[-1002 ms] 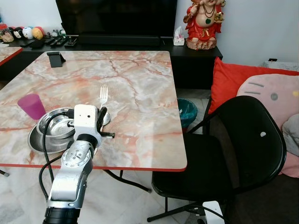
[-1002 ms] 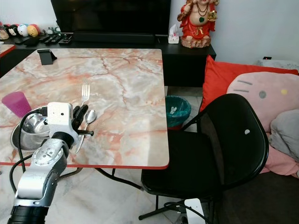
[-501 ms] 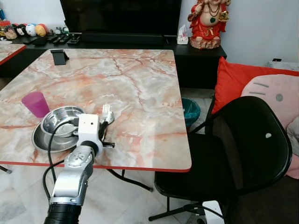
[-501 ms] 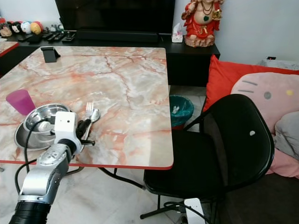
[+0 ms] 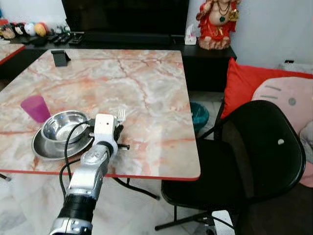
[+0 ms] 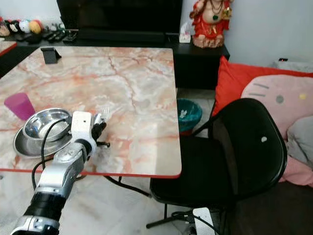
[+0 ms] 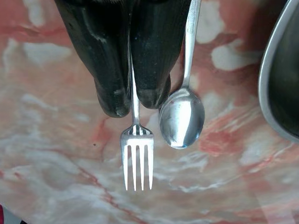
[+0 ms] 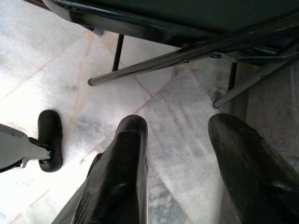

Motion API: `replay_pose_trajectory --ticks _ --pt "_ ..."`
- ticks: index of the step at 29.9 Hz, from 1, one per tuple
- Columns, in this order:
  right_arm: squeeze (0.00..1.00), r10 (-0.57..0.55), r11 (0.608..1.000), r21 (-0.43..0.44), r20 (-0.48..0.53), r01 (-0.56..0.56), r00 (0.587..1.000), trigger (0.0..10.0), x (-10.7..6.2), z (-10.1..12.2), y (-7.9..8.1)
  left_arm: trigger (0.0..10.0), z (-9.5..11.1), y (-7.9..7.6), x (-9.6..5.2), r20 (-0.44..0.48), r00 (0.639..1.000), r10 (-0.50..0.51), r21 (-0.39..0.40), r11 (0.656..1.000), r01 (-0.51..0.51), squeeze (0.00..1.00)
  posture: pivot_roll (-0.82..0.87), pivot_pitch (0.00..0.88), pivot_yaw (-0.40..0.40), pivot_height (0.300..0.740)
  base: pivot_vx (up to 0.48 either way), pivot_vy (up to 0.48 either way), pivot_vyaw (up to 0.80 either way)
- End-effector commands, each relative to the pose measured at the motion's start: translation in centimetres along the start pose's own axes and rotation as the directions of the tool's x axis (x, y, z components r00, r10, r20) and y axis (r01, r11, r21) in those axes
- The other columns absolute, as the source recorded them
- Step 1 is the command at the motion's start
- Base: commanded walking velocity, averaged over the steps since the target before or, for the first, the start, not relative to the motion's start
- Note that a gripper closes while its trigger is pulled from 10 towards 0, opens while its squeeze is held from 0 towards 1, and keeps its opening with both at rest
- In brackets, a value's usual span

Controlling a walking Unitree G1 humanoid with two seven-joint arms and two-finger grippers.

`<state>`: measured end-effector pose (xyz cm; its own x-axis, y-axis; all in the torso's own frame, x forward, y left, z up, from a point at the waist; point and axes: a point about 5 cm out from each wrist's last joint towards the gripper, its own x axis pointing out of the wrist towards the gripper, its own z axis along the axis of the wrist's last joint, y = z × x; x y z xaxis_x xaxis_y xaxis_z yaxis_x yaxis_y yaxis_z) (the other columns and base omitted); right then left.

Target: Setting the table

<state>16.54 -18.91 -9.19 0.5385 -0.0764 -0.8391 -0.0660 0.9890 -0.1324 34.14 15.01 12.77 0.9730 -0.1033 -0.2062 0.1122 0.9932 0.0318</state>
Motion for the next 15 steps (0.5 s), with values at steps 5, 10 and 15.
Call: replay_pose_trajectory --ticks 5,10,15 --pt "0.00 0.002 1.000 -0.004 -0.011 -0.002 1.000 10.0 0.0 -0.3 0.1 10.0 0.2 0.1 0.5 -0.006 1.000 -0.001 0.038 0.999 0.001 0.00 -0.02 0.000 0.003 0.707 0.000 0.000 0.00" --pt "0.00 0.003 1.000 -0.006 -0.012 -0.003 1.000 10.0 -0.1 -0.4 0.1 10.0 -0.6 0.0 0.5 -0.036 0.999 -0.019 0.048 0.999 0.021 0.00 -0.01 0.000 0.003 0.707 0.000 0.000 0.00" --pt "0.00 0.003 1.000 -0.006 -0.013 -0.003 1.000 10.0 -0.1 -0.4 0.1 10.0 -0.6 0.0 0.6 -0.035 0.999 -0.019 0.049 0.999 0.021 0.00 -0.01 0.000 0.003 0.707 0.000 0.000 0.00"
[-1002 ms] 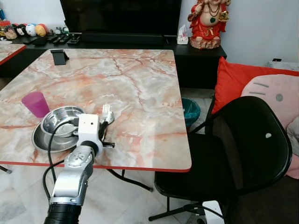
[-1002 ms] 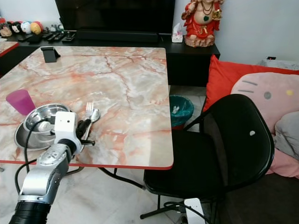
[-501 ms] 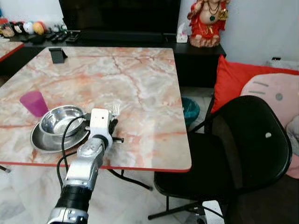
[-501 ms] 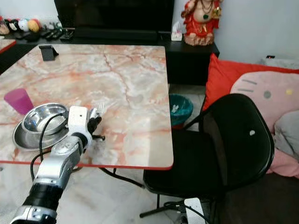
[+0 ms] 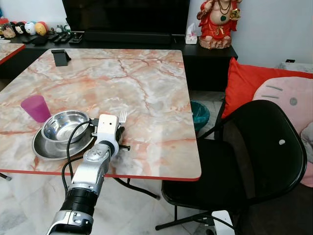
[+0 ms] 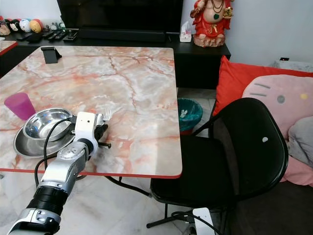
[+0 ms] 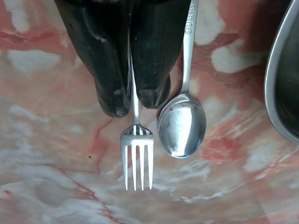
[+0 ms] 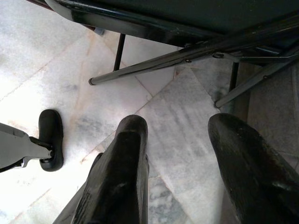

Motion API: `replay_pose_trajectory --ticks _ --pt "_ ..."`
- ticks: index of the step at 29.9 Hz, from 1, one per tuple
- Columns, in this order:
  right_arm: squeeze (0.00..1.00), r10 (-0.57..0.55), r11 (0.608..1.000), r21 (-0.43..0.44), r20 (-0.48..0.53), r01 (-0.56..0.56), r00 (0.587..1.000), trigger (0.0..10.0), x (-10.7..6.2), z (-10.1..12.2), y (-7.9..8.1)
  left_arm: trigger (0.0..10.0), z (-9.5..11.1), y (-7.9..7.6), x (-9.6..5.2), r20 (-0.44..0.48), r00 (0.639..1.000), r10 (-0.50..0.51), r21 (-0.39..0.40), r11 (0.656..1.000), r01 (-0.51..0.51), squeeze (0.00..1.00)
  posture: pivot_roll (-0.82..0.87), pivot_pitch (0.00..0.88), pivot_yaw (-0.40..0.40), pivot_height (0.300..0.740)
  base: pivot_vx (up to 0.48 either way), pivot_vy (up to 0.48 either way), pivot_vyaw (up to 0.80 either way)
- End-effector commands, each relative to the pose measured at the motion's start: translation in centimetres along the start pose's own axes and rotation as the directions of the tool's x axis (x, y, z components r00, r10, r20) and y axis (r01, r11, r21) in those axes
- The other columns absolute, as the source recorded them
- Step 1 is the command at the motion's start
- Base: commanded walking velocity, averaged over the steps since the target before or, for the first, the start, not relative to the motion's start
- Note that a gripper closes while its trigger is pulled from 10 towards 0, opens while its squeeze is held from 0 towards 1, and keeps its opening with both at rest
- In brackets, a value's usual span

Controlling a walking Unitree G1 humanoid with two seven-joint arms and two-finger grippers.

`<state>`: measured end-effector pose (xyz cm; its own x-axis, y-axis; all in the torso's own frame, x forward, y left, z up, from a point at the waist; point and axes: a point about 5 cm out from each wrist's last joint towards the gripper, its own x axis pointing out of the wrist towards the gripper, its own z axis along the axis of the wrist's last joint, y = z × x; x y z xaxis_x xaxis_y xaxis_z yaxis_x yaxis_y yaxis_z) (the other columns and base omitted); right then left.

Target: Setting the table

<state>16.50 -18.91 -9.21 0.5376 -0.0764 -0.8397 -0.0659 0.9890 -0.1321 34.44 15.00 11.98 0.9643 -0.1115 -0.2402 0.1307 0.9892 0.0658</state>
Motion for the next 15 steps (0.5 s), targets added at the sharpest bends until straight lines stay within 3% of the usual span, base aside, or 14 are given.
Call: replay_pose_trajectory --ticks 1,15 --pt "0.00 0.003 1.000 -0.007 -0.012 -0.003 1.000 10.0 -0.1 -0.4 0.1 10.0 0.0 0.0 0.1 0.000 1.000 -0.011 0.013 1.000 0.011 0.00 -0.02 0.000 0.004 0.707 0.000 0.000 0.00" --pt "0.00 0.003 1.000 -0.004 -0.012 -0.003 1.000 10.0 -0.1 -0.4 0.2 10.0 0.1 -1.1 0.5 0.007 0.999 -0.048 0.017 0.999 0.048 0.00 -0.02 0.000 0.007 0.707 0.000 0.000 0.00"
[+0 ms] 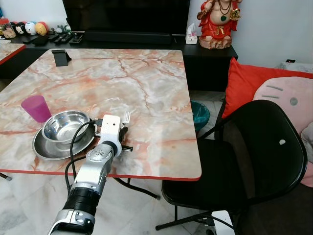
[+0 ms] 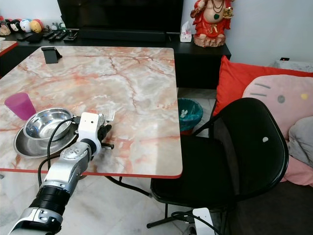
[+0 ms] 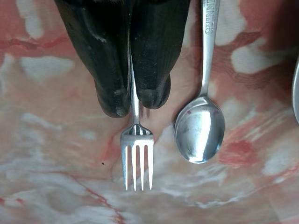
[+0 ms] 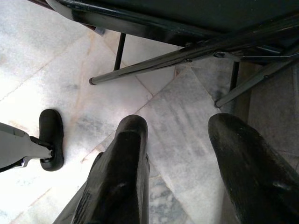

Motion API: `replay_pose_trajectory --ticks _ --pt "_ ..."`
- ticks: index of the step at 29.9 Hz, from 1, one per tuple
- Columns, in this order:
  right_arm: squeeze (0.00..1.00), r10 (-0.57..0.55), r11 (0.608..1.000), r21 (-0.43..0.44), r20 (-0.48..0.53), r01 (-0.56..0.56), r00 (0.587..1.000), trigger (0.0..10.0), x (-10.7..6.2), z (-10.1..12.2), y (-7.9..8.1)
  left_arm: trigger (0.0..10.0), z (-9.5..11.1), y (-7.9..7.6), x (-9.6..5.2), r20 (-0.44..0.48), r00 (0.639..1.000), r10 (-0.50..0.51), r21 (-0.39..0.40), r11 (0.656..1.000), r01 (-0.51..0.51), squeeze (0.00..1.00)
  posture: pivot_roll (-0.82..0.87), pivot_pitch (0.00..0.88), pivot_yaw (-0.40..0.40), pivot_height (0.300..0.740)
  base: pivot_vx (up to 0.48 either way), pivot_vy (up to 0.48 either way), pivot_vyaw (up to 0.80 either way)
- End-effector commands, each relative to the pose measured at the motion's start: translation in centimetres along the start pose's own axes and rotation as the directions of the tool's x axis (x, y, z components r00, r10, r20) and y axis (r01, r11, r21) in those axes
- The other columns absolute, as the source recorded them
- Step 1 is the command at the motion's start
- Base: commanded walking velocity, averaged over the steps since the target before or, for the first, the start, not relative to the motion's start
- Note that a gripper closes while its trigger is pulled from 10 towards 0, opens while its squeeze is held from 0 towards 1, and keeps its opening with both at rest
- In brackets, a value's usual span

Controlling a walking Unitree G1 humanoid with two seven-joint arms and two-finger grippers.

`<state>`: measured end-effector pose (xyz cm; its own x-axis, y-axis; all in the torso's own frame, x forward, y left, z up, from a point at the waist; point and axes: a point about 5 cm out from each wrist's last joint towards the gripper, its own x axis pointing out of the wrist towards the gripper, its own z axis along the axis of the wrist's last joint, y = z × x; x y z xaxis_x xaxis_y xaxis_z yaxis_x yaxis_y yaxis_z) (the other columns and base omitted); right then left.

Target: Setting the table

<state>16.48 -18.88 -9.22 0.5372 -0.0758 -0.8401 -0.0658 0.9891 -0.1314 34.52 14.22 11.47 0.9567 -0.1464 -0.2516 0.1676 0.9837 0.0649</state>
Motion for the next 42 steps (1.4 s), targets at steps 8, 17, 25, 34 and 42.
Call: replay_pose_trajectory --ticks 8,17,25,34,42 --pt "0.00 0.003 1.000 -0.005 -0.011 -0.003 1.000 10.0 -0.06 -0.35 0.11 10.0 0.17 -0.18 0.40 0.008 1.000 0.012 0.019 1.000 -0.012 0.00 -0.02 0.000 0.006 0.707 0.000 0.000 0.00" --pt "0.00 0.002 1.000 -0.006 -0.012 -0.002 1.000 10.0 -0.06 -0.36 0.08 10.0 -0.19 -0.40 0.45 0.002 1.000 0.010 0.013 1.000 -0.010 0.00 -0.02 0.000 0.004 0.707 0.000 0.000 0.00" --pt "0.00 0.003 1.000 -0.006 -0.012 -0.003 1.000 10.0 -0.05 -0.34 0.08 10.0 -0.19 -0.38 0.45 0.003 1.000 0.011 0.012 1.000 -0.011 0.00 -0.02 0.000 0.004 0.707 0.000 0.000 0.00" --pt "0.00 0.002 1.000 -0.006 -0.011 -0.002 1.000 10.0 -0.05 -0.30 0.07 10.0 -0.16 -0.48 0.52 0.004 1.000 0.006 0.014 1.000 -0.006 0.02 -0.02 0.000 0.003 0.707 0.000 0.000 0.00" --pt "0.00 0.002 1.000 -0.004 -0.012 -0.002 1.000 10.0 -0.04 -0.30 0.07 10.0 -0.20 -0.67 0.53 0.003 1.000 0.003 0.016 1.000 -0.003 0.41 -0.02 0.000 0.004 0.707 0.000 0.000 0.00"
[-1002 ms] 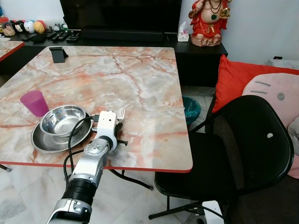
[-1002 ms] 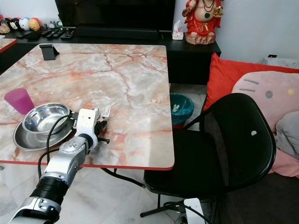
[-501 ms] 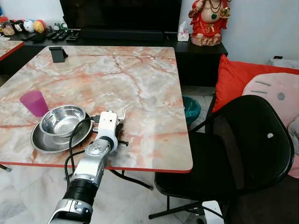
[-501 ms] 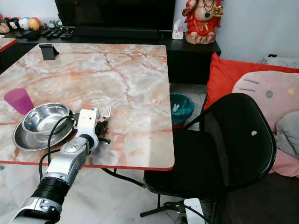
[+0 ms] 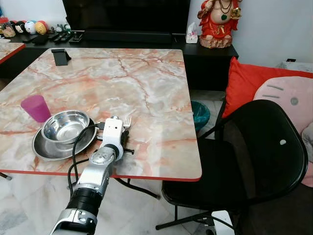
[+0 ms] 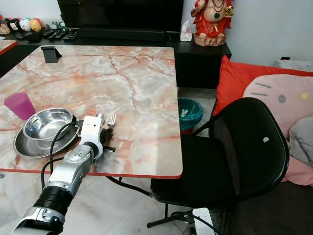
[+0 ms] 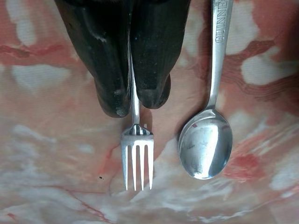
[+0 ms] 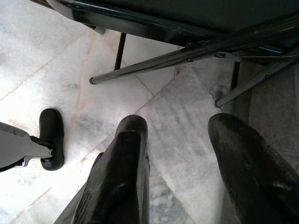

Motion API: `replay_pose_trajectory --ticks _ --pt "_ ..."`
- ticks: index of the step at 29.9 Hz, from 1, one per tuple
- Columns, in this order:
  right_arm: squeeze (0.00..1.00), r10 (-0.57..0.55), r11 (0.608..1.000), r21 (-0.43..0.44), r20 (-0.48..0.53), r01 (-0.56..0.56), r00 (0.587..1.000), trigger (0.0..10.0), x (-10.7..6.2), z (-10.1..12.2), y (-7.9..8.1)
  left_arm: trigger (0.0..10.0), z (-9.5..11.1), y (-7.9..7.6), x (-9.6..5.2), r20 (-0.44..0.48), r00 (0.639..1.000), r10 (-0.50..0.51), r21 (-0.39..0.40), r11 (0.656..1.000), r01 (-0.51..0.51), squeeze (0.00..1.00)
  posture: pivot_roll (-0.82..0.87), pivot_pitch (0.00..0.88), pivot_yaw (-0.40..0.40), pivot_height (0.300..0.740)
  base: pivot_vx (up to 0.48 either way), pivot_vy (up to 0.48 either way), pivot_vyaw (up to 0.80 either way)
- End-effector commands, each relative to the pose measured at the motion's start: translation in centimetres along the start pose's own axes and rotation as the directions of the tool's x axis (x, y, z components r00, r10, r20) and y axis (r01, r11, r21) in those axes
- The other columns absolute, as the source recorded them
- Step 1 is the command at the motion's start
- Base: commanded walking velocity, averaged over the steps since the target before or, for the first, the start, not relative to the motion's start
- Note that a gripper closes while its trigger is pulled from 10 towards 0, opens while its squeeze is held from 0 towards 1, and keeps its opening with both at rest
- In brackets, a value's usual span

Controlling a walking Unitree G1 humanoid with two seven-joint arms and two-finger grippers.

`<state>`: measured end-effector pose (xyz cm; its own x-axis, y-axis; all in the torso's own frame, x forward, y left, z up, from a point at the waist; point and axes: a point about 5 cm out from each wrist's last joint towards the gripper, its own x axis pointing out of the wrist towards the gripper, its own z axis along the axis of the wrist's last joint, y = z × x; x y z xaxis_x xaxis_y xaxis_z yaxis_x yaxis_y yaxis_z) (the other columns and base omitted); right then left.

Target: Setting the table

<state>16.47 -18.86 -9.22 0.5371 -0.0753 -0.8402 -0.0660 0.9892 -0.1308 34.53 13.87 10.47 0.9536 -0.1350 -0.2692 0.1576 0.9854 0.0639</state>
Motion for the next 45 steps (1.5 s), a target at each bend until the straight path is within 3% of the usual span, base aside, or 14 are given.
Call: replay_pose_trajectory --ticks 1,6,7,8,9,19,21,22,23,24,25,31,36,45 --pt "0.00 0.001 1.000 -0.004 -0.012 -0.001 1.000 10.0 0.0 -0.3 0.1 10.0 0.7 -0.3 0.2 0.022 1.000 -0.009 0.021 1.000 0.008 0.41 -0.02 0.000 0.004 0.707 0.000 0.000 0.00" --pt "0.00 0.001 1.000 -0.004 -0.012 -0.001 1.000 10.0 0.0 -0.3 0.1 10.0 0.7 -0.4 0.2 0.024 1.000 -0.012 0.021 1.000 0.011 0.44 -0.02 0.000 0.004 0.707 0.000 0.000 0.00" --pt "0.00 0.001 1.000 -0.004 -0.012 -0.002 1.000 10.0 0.0 -0.3 0.1 10.0 0.7 -0.4 0.2 0.024 1.000 -0.012 0.021 1.000 0.012 0.49 -0.02 0.000 0.004 0.707 0.000 0.000 0.00" --pt "0.00 0.002 1.000 -0.004 -0.012 -0.002 1.000 10.0 0.0 -0.3 0.1 10.0 0.7 -0.4 0.2 0.025 1.000 -0.012 0.021 1.000 0.011 0.64 -0.02 0.000 0.004 0.707 0.000 0.000 0.00" --pt "0.00 0.002 1.000 -0.004 -0.012 -0.002 1.000 10.0 0.0 -0.3 0.1 10.0 0.8 -0.4 0.2 0.025 1.000 -0.012 0.022 1.000 0.011 0.67 -0.02 0.000 0.004 0.707 0.000 0.000 0.00" --pt "0.00 0.003 1.000 -0.006 -0.014 -0.003 1.000 10.0 0.0 -0.3 0.1 10.0 0.8 -0.5 0.3 0.029 0.999 -0.012 0.023 1.000 0.011 0.65 -0.02 0.000 0.005 0.707 0.000 0.000 0.00" --pt "0.00 0.004 1.000 -0.007 -0.015 -0.004 1.000 10.0 0.0 -0.3 0.1 10.0 0.9 -0.5 0.3 0.031 0.999 -0.011 0.025 1.000 0.010 0.62 -0.02 0.000 0.004 0.707 0.000 0.000 0.00" --pt "0.00 0.004 1.000 -0.008 -0.016 -0.004 1.000 10.0 0.0 -0.3 0.1 10.0 1.0 -0.5 0.3 0.035 0.999 -0.009 0.027 1.000 0.008 0.49 -0.02 0.000 0.004 0.707 0.000 0.000 0.00" --pt "0.00 0.004 1.000 -0.008 -0.016 -0.004 1.000 10.0 0.0 -0.3 0.1 10.0 1.0 -0.5 0.3 0.037 0.999 -0.009 0.027 1.000 0.008 0.49 -0.02 0.000 0.004 0.707 0.000 0.000 0.00" --pt "0.00 0.004 1.000 -0.008 -0.016 -0.004 1.000 10.0 0.0 -0.3 0.1 10.0 1.1 -0.5 0.3 0.041 0.999 -0.007 0.027 1.000 0.006 0.29 -0.02 0.000 0.003 0.707 0.000 0.000 0.00" --pt "0.00 0.004 1.000 -0.008 -0.016 -0.004 1.000 10.0 0.0 -0.3 0.1 10.0 1.2 -0.5 0.2 0.050 0.999 -0.005 0.027 1.000 0.003 0.00 -0.02 0.000 0.003 0.707 0.000 0.000 0.00" --pt "0.00 0.003 1.000 -0.008 -0.014 -0.003 1.000 10.0 0.0 -0.3 0.1 10.0 3.7 0.2 -0.4 0.217 0.975 0.056 0.031 0.997 -0.064 0.00 -0.02 0.000 0.003 0.707 0.000 0.000 0.00" --pt "0.00 0.002 1.000 -0.006 -0.012 -0.002 1.000 10.0 -0.1 -0.3 0.1 10.0 5.5 0.4 -1.8 0.384 0.922 0.055 0.062 0.994 -0.085 0.00 -0.02 0.000 0.005 0.707 0.000 0.000 0.00" --pt "0.00 -0.003 1.000 0.001 -0.011 0.003 1.000 10.0 -0.1 -0.5 0.0 10.0 4.1 3.4 -5.4 0.501 0.849 0.172 0.105 0.961 -0.256 0.00 -0.04 0.000 0.009 0.707 0.000 0.000 0.00"
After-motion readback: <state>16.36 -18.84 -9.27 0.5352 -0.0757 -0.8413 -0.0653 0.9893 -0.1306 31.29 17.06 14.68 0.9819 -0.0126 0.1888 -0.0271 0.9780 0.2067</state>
